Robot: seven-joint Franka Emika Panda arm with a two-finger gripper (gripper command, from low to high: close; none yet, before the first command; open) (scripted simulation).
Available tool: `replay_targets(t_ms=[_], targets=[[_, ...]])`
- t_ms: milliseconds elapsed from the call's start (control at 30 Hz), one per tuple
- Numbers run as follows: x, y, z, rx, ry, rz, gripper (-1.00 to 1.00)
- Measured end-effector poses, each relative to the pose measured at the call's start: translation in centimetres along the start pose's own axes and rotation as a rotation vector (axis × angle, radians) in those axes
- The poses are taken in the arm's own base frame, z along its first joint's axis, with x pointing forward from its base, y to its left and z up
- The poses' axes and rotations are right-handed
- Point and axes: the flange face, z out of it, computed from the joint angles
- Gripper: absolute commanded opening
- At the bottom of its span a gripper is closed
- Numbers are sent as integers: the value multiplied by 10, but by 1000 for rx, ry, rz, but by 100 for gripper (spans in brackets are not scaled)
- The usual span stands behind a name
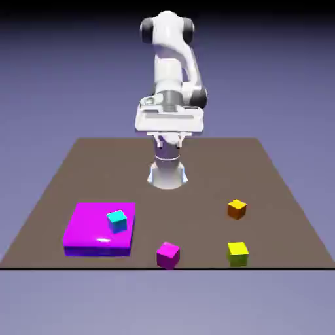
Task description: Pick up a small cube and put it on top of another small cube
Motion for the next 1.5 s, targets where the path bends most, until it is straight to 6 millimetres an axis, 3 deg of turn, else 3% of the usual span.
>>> replay_targets(t_ms=[400,867,1267,1300,1500], targets=[[9,10,134,-305,-324,284,0],[-30,55,284,-743,-545,527,0],[-71,91,332,-765,-548,533,0],[-73,91,334,-761,-550,534,-100],[-58,83,319,-777,-542,529,-100]])
